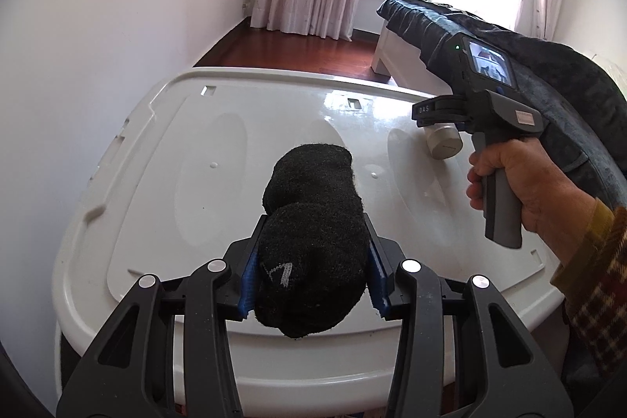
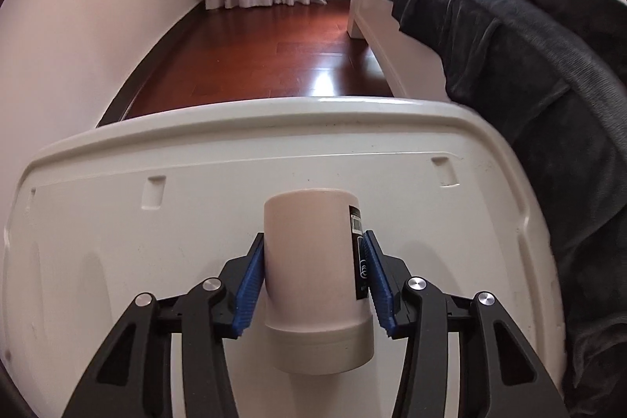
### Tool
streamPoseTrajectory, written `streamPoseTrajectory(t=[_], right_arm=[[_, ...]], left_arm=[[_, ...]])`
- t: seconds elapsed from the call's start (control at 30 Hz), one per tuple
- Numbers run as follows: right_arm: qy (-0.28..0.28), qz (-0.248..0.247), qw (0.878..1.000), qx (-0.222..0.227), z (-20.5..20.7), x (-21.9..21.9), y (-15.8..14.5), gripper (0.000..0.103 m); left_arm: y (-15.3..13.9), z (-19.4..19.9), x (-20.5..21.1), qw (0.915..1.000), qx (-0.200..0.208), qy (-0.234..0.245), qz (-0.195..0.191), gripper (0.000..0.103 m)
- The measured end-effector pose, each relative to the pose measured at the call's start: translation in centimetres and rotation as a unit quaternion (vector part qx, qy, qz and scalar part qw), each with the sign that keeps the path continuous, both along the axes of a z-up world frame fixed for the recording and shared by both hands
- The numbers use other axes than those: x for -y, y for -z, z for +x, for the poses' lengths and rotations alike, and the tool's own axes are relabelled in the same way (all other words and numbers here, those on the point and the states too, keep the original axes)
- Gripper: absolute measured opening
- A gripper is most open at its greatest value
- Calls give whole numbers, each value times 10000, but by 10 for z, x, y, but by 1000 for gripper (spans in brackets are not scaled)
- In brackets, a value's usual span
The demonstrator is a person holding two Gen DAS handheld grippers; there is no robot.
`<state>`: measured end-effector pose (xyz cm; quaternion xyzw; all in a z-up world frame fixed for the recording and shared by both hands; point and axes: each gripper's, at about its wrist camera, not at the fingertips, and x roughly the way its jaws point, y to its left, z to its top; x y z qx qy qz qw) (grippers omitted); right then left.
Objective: Collect trash
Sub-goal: 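Carry the beige cup and black sock over the bin and open both grippers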
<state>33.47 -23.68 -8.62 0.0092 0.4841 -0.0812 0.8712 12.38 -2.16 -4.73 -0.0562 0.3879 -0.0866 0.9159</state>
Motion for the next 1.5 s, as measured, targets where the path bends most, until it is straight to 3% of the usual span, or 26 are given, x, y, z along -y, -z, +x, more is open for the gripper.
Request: streamPoseTrajectory(t=[0.13, 0.33, 0.5, 0.6, 0.8, 1.0, 1.13, 1.3, 1.33, 1.37, 1.5], right_arm=[[-148, -172, 9996, 184, -25, -4, -15, 47], [-449, -305, 9964, 648, -90, -10, -62, 47], [-675, -248, 9913, 1103, -175, -17, -101, 47], [-807, -94, 9891, 1227, -236, -23, -108, 47], [-930, 197, 9909, 955, -339, -40, -80, 47], [-1018, 240, 9936, 422, -394, -64, -26, 47], [-1073, 111, 9940, 173, -406, -73, 0, 47], [-1086, 16, 9941, 52, -407, -75, 13, 47], [-1089, -8, 9940, 49, -407, -76, 13, 50], [-1088, -53, 9940, 52, -407, -76, 14, 59], [-1061, -154, 9941, 173, -413, -79, 13, 72]], left_arm=[[-3, -6, 2, 10000, 80, 50, 11, 43], [-22, -28, 5, 9994, 314, 106, 18, 43], [-28, -68, 0, 9994, 344, 98, 37, 43], [-22, -91, -7, 9996, 262, 79, 94, 43], [-3, -130, -19, 9998, 108, -56, 187, 43], [17, -152, -20, 9994, 17, -127, 306, 43], [21, -156, -20, 9991, -19, -149, 388, 44], [22, -157, -22, 9991, -39, -161, 403, 44], [22, -157, -22, 9991, -51, -165, 390, 44], [22, -157, -22, 9991, -60, -173, 384, 44], [24, -156, -24, 9993, -95, -199, 306, 48]])
